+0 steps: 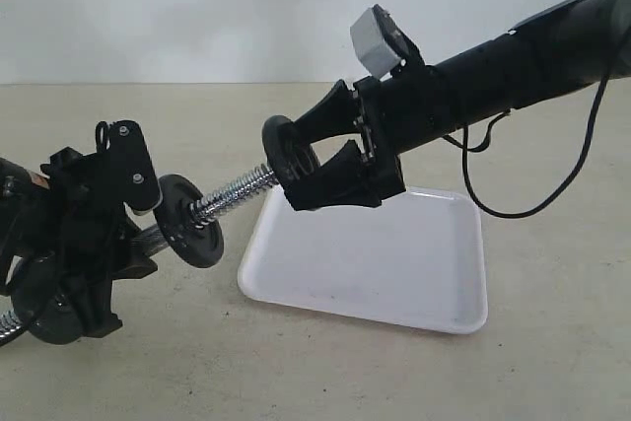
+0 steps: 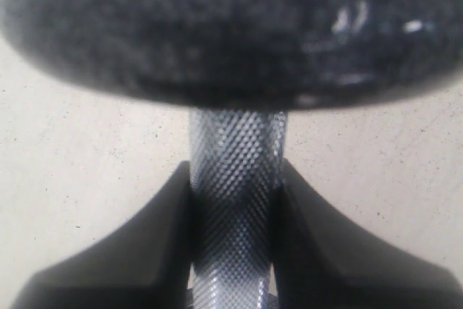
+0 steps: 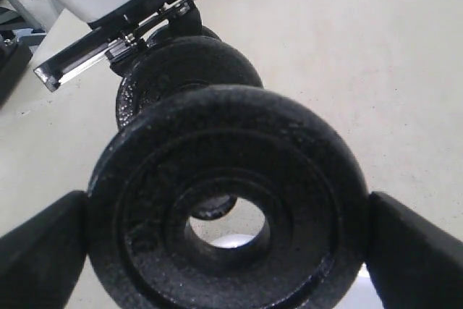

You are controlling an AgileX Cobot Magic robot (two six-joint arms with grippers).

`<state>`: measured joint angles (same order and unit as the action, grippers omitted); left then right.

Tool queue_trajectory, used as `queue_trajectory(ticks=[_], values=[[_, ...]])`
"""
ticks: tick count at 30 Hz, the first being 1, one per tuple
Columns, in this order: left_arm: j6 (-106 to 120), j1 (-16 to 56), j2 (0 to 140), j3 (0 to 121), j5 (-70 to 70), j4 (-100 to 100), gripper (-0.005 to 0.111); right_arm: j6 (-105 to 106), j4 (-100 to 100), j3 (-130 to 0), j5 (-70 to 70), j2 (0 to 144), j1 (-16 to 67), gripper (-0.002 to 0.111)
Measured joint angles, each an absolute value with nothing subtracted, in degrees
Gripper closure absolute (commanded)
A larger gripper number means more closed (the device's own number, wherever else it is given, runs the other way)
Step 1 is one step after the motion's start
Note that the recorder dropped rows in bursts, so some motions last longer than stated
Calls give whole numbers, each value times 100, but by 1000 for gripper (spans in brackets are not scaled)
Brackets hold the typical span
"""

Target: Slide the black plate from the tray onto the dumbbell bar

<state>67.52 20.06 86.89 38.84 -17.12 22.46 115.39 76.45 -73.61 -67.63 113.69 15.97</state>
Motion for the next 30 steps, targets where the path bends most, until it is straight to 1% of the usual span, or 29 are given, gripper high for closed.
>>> queue_trajectory(ticks=[21, 30], values=[[6752, 1987, 8689, 3884, -1723, 2201, 102, 11513, 7838, -7361, -6717, 11369, 1705, 108], [6752, 1987, 8689, 3884, -1811, 2163, 102, 11183, 7656, -7361, -6719, 11369, 1715, 108]])
